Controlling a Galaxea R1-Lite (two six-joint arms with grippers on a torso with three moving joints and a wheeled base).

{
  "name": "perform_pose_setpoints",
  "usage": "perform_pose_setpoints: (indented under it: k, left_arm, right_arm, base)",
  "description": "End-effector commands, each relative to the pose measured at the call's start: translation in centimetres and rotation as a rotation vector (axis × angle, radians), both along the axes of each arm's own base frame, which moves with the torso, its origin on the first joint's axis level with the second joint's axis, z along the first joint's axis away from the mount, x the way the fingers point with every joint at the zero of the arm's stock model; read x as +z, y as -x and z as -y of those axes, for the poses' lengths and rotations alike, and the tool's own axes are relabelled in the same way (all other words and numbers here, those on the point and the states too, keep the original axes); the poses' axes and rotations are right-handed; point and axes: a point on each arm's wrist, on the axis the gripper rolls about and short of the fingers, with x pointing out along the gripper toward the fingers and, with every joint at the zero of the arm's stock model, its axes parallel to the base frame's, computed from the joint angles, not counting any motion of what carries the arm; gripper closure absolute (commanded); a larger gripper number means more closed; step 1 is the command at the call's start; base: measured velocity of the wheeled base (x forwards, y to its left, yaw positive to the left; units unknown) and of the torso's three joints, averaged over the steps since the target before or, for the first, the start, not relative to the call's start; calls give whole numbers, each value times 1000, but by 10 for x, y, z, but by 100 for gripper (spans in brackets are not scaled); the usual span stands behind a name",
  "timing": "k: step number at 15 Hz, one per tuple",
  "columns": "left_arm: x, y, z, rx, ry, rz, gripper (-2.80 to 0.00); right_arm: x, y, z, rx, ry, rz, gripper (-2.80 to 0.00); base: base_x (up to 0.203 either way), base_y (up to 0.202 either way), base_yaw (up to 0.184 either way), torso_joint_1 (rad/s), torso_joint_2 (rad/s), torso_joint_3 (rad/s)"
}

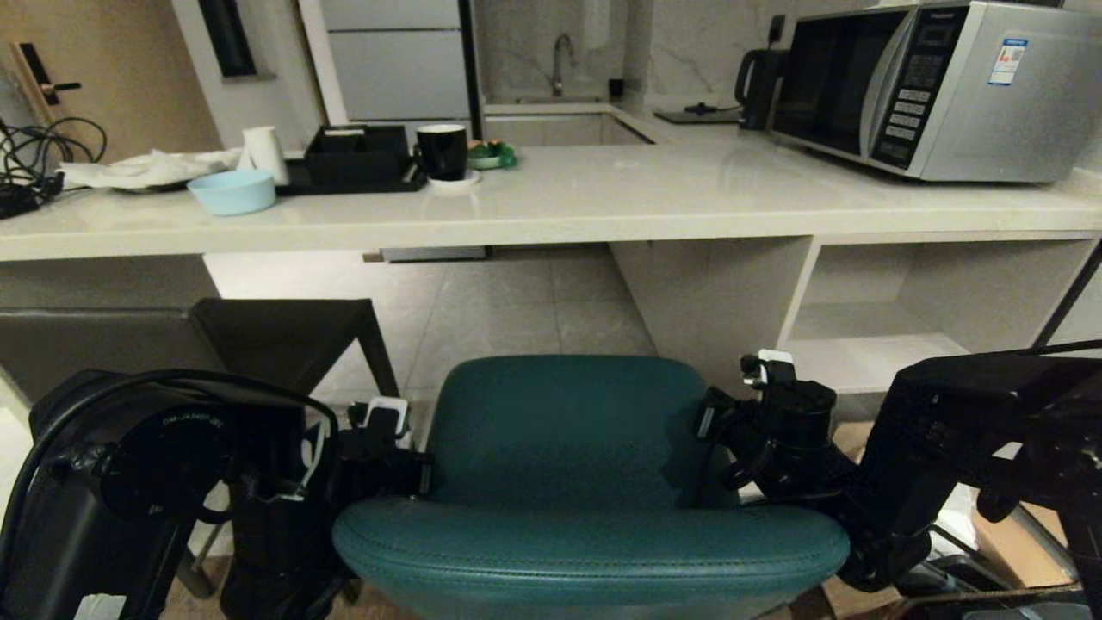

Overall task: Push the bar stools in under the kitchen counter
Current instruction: Pull the blue chair out from under the dining table

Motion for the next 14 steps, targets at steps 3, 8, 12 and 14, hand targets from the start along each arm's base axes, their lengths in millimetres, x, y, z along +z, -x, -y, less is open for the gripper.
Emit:
perform_pose_setpoints:
  k: [3,8,12,14]
  left_arm:
    - [-1,6,15,-48,-3,3,0]
    - [4,-10,17,-34,13,54,0]
    - [3,-2,17,-53,-9,35,0]
    - [2,-5,14,-42,-10,36,0]
  right_arm:
    - [-4,-1,1,-4,0,-3,0]
    - [-6,-1,1,-6,3,-9,0]
    - [-6,2,1,-1,12,-18,0]
    - [-5,7,2,0,16,-24,0]
  base:
    - [-191,0,-1,1,1,1]
    - [-81,0,-1,-2,4,3]
    - [0,0,0,0,0,0]
    - [0,0,0,0,0,0]
